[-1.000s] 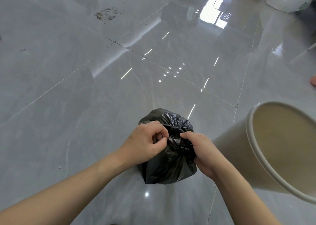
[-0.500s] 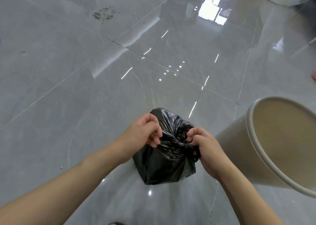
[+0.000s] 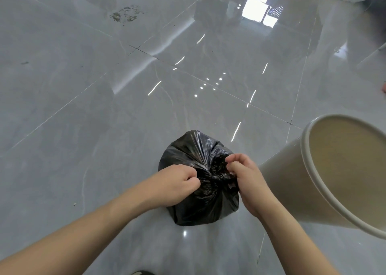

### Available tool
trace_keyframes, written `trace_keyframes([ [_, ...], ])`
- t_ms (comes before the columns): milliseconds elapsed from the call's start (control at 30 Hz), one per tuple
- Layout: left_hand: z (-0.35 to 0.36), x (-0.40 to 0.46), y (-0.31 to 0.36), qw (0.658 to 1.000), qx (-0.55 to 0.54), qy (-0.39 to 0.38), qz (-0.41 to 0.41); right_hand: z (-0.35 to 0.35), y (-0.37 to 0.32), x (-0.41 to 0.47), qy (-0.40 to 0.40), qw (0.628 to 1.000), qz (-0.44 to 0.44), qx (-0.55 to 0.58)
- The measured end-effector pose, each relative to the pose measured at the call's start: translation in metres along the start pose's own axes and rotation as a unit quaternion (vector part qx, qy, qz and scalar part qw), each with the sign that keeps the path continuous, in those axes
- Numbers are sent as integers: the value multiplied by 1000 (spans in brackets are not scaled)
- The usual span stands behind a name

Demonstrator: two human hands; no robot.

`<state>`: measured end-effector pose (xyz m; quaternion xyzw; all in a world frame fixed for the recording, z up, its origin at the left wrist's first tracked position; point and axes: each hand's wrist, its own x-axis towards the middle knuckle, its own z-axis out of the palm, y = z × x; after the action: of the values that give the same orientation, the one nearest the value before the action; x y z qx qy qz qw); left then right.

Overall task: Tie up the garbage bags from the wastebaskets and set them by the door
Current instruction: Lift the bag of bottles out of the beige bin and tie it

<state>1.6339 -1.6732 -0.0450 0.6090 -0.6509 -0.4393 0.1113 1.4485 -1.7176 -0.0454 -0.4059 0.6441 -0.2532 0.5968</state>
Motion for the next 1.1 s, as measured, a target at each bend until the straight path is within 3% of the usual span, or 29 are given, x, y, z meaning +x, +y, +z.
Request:
trace_keyframes([
  [67, -8, -1, -1, 994, -104, -41, -4, -4, 2, 1, 54, 991, -77, -93],
  [167, -20, -4, -7, 981, -180, -77, -13, -6, 5, -1, 140, 917, -247, -281],
  [233, -28, -6, -16, 982, -170, -76, -35, -3, 11, 0, 142, 873, -305, -354],
  [300, -35, -6, -30, 992, -95, -49, -62, -6, 23, 8, 141, 843, -315, -413],
  [400, -36, -7, -53, 996, 4, 12, -92, -18, 42, 18, 145, 836, -293, -441],
  [467, -32, -6, -55, 993, -40, 43, -101, -20, 51, 17, 144, 840, -290, -435],
  [500, -32, -4, -51, 986, -120, 59, -102, -19, 53, 16, 145, 840, -295, -431],
  [600, -37, -1, -33, 895, -431, 69, -91, -15, 58, 9, 139, 797, -355, -469],
  [667, -37, 2, -23, 839, -535, 40, -89, -15, 59, 7, 135, 766, -384, -497],
  [867, -31, 8, -11, 809, -581, 30, -85, -16, 56, 3, 169, 728, -396, -533],
  [933, -29, 11, -5, 811, -579, 30, -79, -16, 55, -1, 185, 731, -394, -526],
  [1000, -24, 15, -1, 864, -492, 64, -81, -17, 54, -6, 200, 742, -387, -510],
  [1067, -18, 17, -5, 957, -256, 131, -33, -15, 53, -10, 205, 755, -396, -481],
  [1100, -15, 15, -9, 982, -121, 147, 11, -14, 52, -12, 202, 760, -405, -467],
])
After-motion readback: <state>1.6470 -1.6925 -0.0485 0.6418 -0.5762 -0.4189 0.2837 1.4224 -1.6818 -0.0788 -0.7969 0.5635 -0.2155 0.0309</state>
